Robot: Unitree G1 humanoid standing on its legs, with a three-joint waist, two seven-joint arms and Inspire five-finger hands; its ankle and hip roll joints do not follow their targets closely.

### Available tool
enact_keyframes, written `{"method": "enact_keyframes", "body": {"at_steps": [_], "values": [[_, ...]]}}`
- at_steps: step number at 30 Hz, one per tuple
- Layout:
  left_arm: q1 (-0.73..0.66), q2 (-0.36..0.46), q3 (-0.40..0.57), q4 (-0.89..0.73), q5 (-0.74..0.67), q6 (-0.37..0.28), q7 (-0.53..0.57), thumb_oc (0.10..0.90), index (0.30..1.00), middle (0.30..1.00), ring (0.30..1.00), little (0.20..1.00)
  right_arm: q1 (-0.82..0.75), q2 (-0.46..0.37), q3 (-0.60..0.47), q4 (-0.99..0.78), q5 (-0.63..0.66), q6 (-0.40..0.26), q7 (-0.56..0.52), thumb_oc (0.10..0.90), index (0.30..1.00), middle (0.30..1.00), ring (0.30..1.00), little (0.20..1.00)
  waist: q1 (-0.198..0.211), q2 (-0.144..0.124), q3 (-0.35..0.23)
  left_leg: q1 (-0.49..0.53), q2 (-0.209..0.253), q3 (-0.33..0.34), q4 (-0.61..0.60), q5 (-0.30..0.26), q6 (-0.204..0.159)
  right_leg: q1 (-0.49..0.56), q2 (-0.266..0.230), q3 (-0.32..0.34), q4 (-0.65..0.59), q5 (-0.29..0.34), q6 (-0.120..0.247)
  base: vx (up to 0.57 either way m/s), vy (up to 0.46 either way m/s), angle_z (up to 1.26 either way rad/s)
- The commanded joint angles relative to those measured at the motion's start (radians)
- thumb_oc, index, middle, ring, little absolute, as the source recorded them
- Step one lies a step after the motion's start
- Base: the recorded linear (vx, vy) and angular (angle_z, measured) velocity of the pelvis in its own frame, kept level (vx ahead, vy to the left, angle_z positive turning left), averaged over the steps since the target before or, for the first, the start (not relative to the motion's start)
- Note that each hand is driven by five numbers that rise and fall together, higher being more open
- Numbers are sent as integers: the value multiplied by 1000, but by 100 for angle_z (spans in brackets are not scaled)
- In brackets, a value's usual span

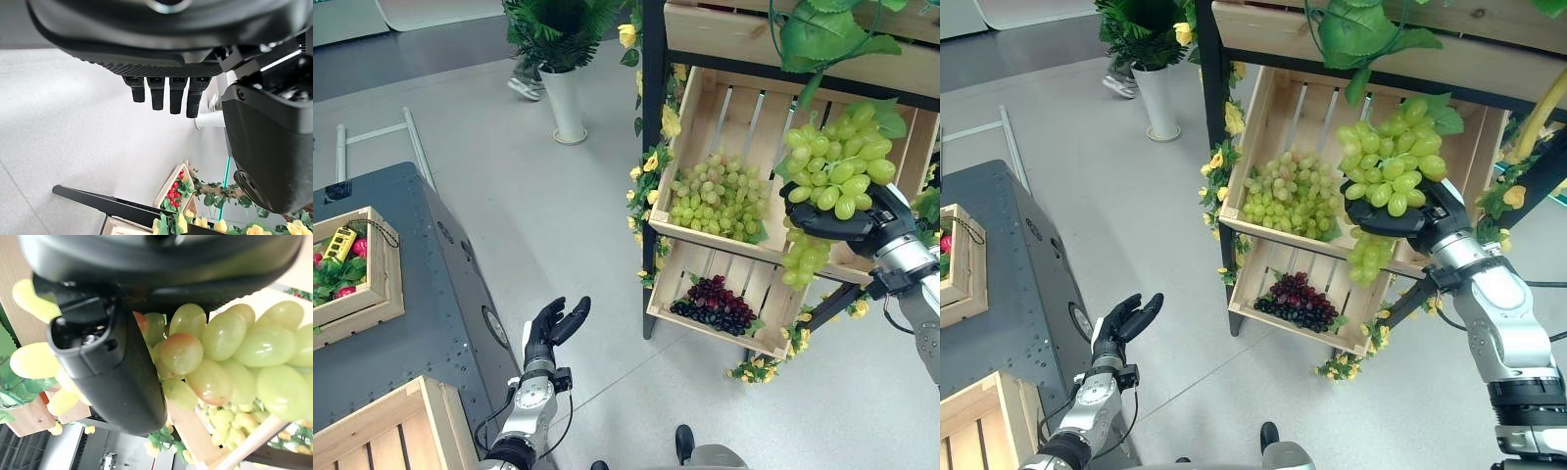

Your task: Pick up the fruits from the basket on one side to the basket on the other side

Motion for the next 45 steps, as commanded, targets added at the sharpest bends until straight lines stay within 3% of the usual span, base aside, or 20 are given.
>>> {"method": "enact_keyframes", "body": {"at_steps": [1, 4, 8, 14, 18, 23, 31, 34, 35, 36, 39, 40, 41, 45], "values": [[-92, 51, -57, -7, 38, -65, 3, 800, 900, 900, 900, 900, -271, -106, 7, 84, -142, -207, -145, 400, 300, 300, 300, 300, 50, -62, -79, 3, -53, -42, 62, -185, 50, 60, -14, 7, 30, -121, 25, 22, -22, 3], [-92, 50, -63, -14, 38, -56, 10, 800, 900, 900, 900, 900, -319, -153, 50, 132, -302, -219, -212, 400, 300, 300, 300, 300, 57, -64, -82, 3, -54, -49, 60, -184, 50, 64, -13, 2, 27, -121, 25, 14, -12, 4], [-89, 53, -71, -6, 30, -63, 8, 800, 900, 900, 900, 900, -414, -237, 161, 210, -407, -177, -207, 400, 300, 300, 300, 300, 71, -68, -88, -1, -57, -59, 59, -179, 48, 66, -15, -7, 27, -123, 24, 16, 2, 8], [-85, 56, -79, -8, 32, -56, 1, 800, 900, 900, 900, 900, -489, -264, 282, 328, -499, -142, -196, 400, 300, 300, 300, 300, 92, -74, -91, -2, -58, -71, 58, -175, 50, 71, -18, -21, 27, -124, 22, 12, -5, 4], [-95, 62, -95, -18, 30, -44, -6, 800, 900, 900, 900, 900, -574, -275, 394, 453, -628, -125, -208, 400, 300, 300, 300, 300, 112, -77, -89, -4, -58, -79, 58, -172, 51, 75, -20, -34, 25, -124, 21, 5, -19, 13], [-93, 61, -100, -29, 23, -50, -13, 800, 900, 900, 900, 900, -644, -272, 478, 548, -608, -79, -117, 400, 300, 300, 300, 300, 124, -76, -89, -4, -59, -85, 52, -168, 48, 77, -22, -42, 24, -124, 19, 1, -1, 3], [-105, 66, -103, -39, 27, -40, -26, 800, 900, 900, 900, 900, -660, -232, 507, 753, -619, 13, 71, 400, 300, 300, 300, 300, 140, -75, -88, -2, -57, -83, 47, -163, 51, 77, -25, -51, 27, -123, 17, -2, -5, 4], [-110, 68, -107, -40, 27, -41, -28, 800, 900, 900, 900, 900, -667, -222, 510, 795, -630, 40, 80, 400, 300, 300, 300, 300, 142, -73, -86, 1, -56, -82, 46, -162, 52, 77, -25, -50, 29, -123, 16, -2, -2, 3], [-112, 67, -109, -38, 31, -43, -27, 800, 900, 900, 900, 900, -668, -218, 505, 825, -647, 59, 75, 425, 338, 338, 338, 338, 142, -72, -85, 2, -55, -79, 46, -162, 52, 77, -25, -50, 29, -122, 17, 0, 0, 0], [-113, 68, -111, -40, 32, -43, -27, 800, 900, 900, 900, 900, -667, -218, 502, 842, -652, 74, 59, 402, 302, 302, 302, 302, 142, -72, -84, 2, -54, -78, 45, -162, 52, 76, -25, -49, 29, -121, 18, 0, 0, 0], [-112, 73, -117, -47, 30, -41, -26, 800, 900, 900, 900, 900, -671, -222, 488, 869, -665, 97, 18, 400, 300, 300, 300, 300, 142, -70, -82, 3, -54, -78, 44, -162, 53, 76, -24, -46, 29, -120, 18, 0, 0, 0], [-110, 76, -117, -49, 30, -42, -29, 800, 900, 900, 900, 900, -670, -225, 481, 873, -671, 108, 5, 536, 505, 505, 505, 505, 142, -69, -81, 3, -54, -77, 44, -161, 53, 75, -24, -45, 29, -120, 18, 0, 0, 0], [-109, 77, -121, -49, 30, -44, -28, 800, 900, 900, 900, 900, -670, -226, 474, 877, -686, 123, -13, 800, 900, 900, 900, 900, 142, -69, -80, 2, -54, -77, 46, -161, 53, 75, -24, -44, 29, -119, 19, 0, 0, 0], [-106, 77, -125, -41, 22, -60, -26, 800, 900, 900, 900, 900, -676, -234, 464, 883, -722, 145, -71, 800, 900, 900, 900, 900, 135, -62, -79, 2, -55, -72, 42, -159, 53, 72, -23, -37, 28, -119, 19, 0, 0, 0]]}}
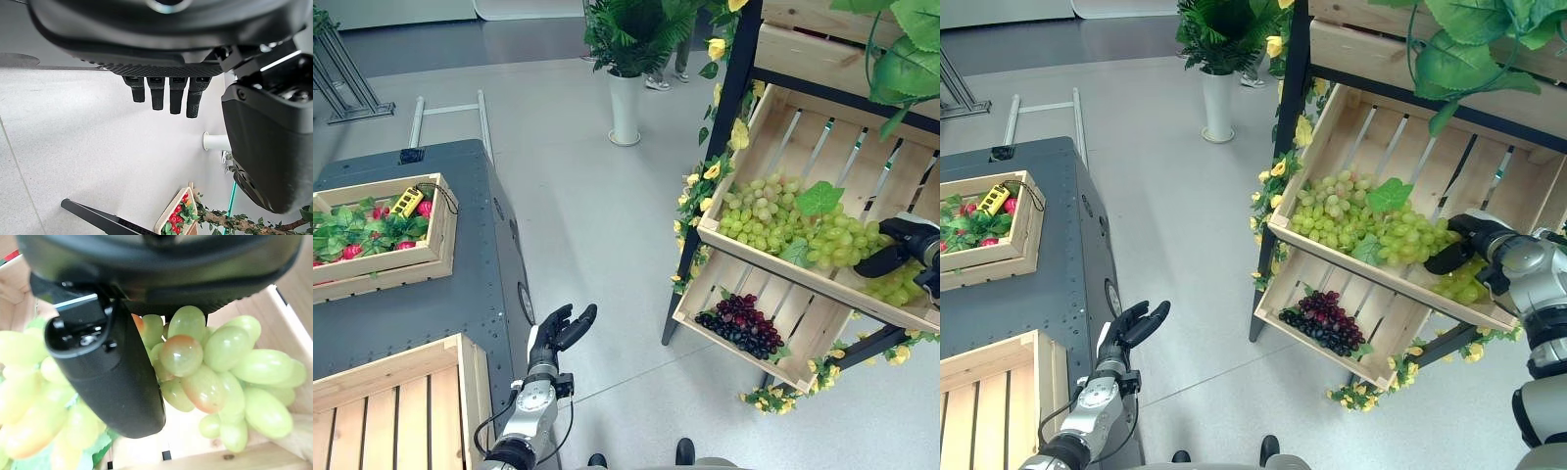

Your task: Pick up the fruits from the basket on one side to the basket on the other side

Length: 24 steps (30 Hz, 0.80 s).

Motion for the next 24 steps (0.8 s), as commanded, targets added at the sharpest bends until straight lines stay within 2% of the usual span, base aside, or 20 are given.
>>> {"method": "enact_keyframes", "body": {"at_steps": [1, 6, 12, 19, 22, 24], "values": [[-106, 65, -76, -48, 20, -84, 3, 800, 900, 900, 900, 900, -216, -63, 0, 89, -70, 18, -157, 800, 900, 900, 900, 900, 8, -38, -64, 15, -42, -4, 43, -171, 44, 56, -6, 15, 30, -115, 16, 0, 0, 0], [-99, 66, -76, -51, 18, -86, 7, 800, 900, 900, 900, 900, -207, -70, -5, 64, -90, 54, -183, 800, 900, 900, 900, 900, 2, -34, -67, 13, -42, 0, 40, -170, 43, 51, -5, 20, 29, -117, 14, -1, 2, -1], [-95, 62, -72, -40, 21, -89, 5, 800, 900, 900, 900, 900, -204, -73, -8, 22, -86, 52, -213, 800, 900, 900, 900, 900, -4, -32, -67, 12, -41, 6, 41, -171, 42, 49, -4, 27, 29, -120, 12, 3, 5, -4], [-93, 60, -74, -45, 28, -81, 11, 800, 900, 900, 900, 900, -187, -72, -21, -46, -41, 21, -241, 800, 900, 900, 900, 900, -11, -29, -70, 15, -40, 9, 35, -171, 40, 49, -4, 28, 26, -122, 11, 0, 0, 0], [-89, 60, -67, -43, 33, -83, 15, 800, 900, 900, 900, 900, -168, -74, -33, -131, -2, 8, -274, 800, 900, 900, 900, 900, -19, -27, -72, 14, -41, 13, 36, -171, 39, 46, -4, 31, 27, -123, 10, -1, 4, -2], [-89, 61, -62, -43, 34, -78, 15, 800, 900, 900, 900, 900, -153, -72, -51, -199, 24, -32, -315, 800, 900, 900, 900, 900, -25, -26, -73, 14, -40, 16, 38, -172, 38, 44, -5, 33, 30, -125, 11, -2, 10, -6]]}}
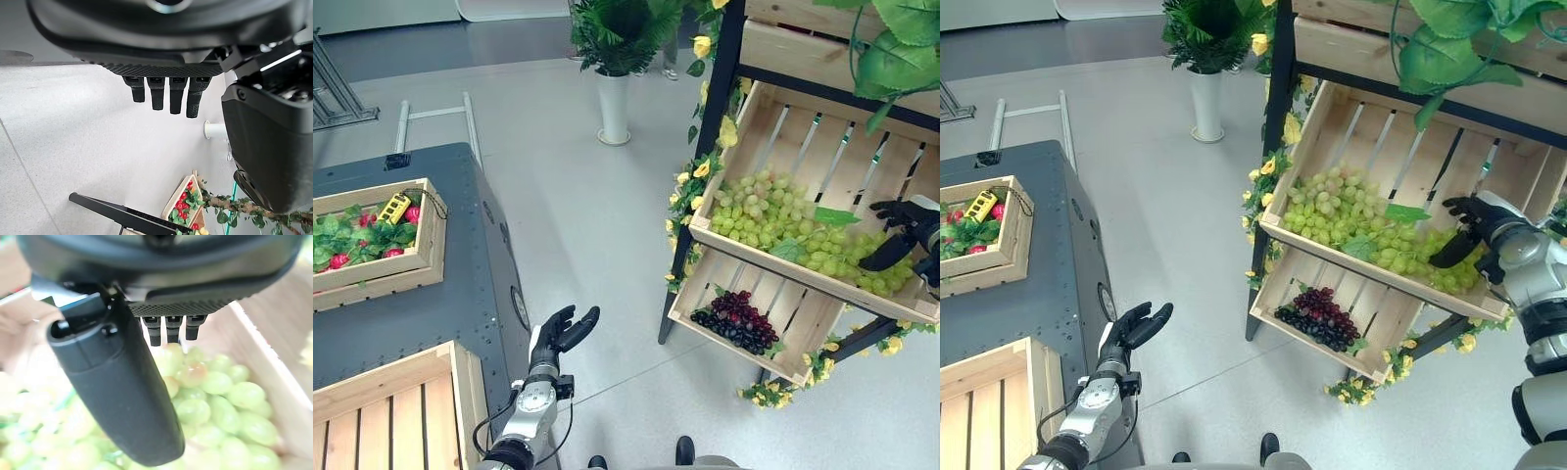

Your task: Pick up the fruits from the basket on one side to the basket on the other side

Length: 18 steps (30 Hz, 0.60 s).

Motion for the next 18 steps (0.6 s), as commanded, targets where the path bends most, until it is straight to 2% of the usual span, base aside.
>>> {"method": "enact_keyframes", "body": {"at_steps": [1, 6, 9, 13, 18], "values": [[-89, 48, -32, -41, 35, -77, 13, 800, 900, 900, 900, 900, -131, -68, -57, -59, 53, -115, -184, 800, 900, 900, 900, 900, 13, -30, -71, 14, -43, -4, 38, -168, 31, 54, -4, 9, 30, -126, 9, 0, 0, 0], [-83, 36, -21, -39, 45, -79, 11, 800, 900, 900, 900, 900, -31, -19, -149, -279, -3, -207, -309, 800, 900, 900, 900, 900, -2, -20, -71, 10, -44, 0, 46, -174, 33, 48, -5, 17, 36, -130, 13, 0, 0, 0], [-80, 24, -11, -38, 55, -78, 13, 800, 900, 900, 900, 900, 48, 33, -193, -419, -75, -223, -337, 800, 900, 900, 900, 900, -12, -15, -70, 8, -44, 4, 48, -178, 35, 43, -6, 23, 39, -133, 15, 0, 0, 0], [-83, 12, -5, -31, 60, -70, 28, 800, 900, 900, 900, 900, 121, 79, -220, -544, -121, -239, -338, 800, 900, 900, 900, 900, -21, -11, -67, 10, -43, 9, 47, -181, 37, 41, -5, 28, 39, -133, 17, 0, 1, -1], [-90, -7, 15, 10, 68, -66, 64, 800, 900, 900, 900, 900, 220, 151, -249, -721, -126, -254, -287, 800, 900, 900, 900, 900, -39, -4, -63, 13, -41, 22, 47, -186, 37, 38, -4, 38, 39, -136, 20, 6, -4, -7]]}}
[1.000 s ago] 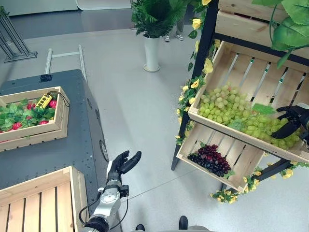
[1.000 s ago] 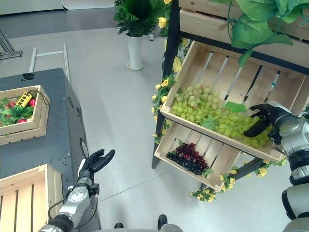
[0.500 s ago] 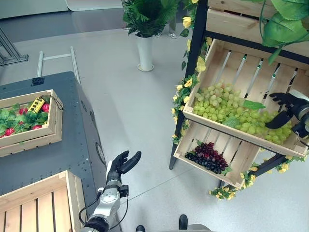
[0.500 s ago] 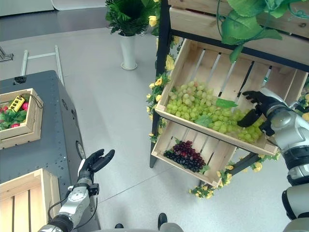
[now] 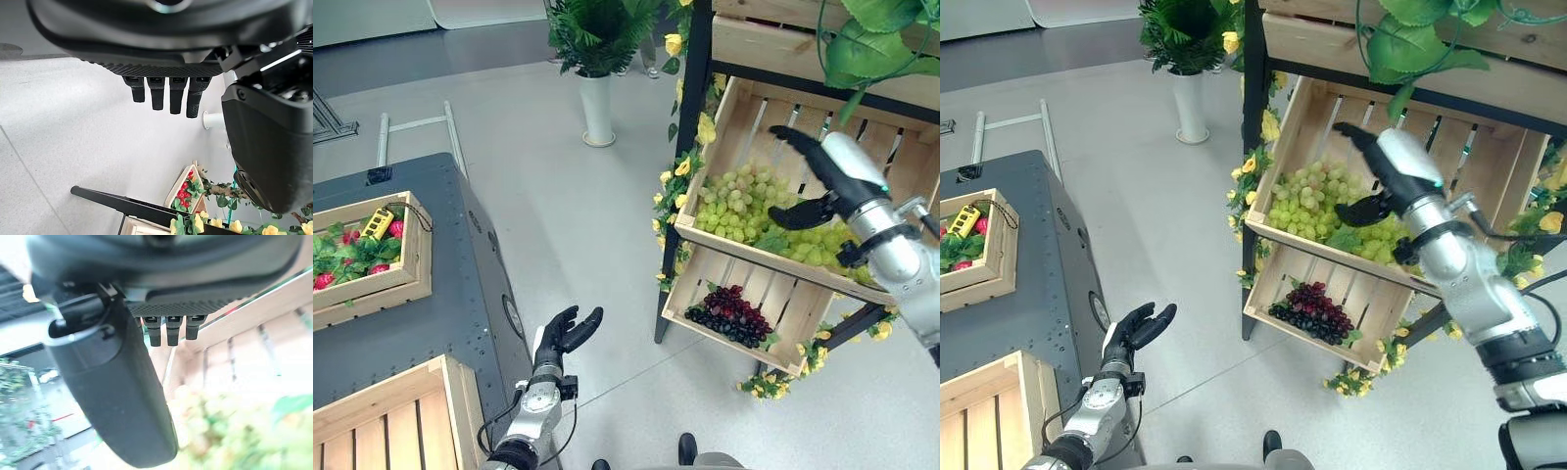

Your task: Pick up the fruits from the basket on one side to the basket on the other side

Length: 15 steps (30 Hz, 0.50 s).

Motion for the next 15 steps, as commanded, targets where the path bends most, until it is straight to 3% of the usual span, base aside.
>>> {"method": "enact_keyframes", "body": {"at_steps": [1, 7, 15], "values": [[-91, 19, 13, 13, 44, -68, 47, 800, 900, 900, 900, 900, -73, 17, -91, -19, -39, -65, -39, 800, 900, 900, 900, 900, 4, -18, -59, 13, -41, 4, 48, -187, 38, 47, -5, 20, 39, -138, 18, 4, -10, -9], [-82, -9, 35, 77, 70, -84, 98, 800, 900, 900, 900, 900, 46, 104, -116, -159, 3, -133, -1, 800, 900, 900, 900, 900, -11, -17, -58, 15, -39, 17, 50, -191, 38, 44, -5, 26, 43, -139, 21, 1, -2, -1], [-57, -42, 53, 109, 114, -149, 242, 800, 900, 900, 900, 900, 186, 249, -39, -264, 132, -222, 111, 800, 900, 900, 900, 900, -12, -16, -49, 16, -39, 23, 55, -196, 40, 42, -9, 25, 48, -141, 23, 0, 0, 0]]}}
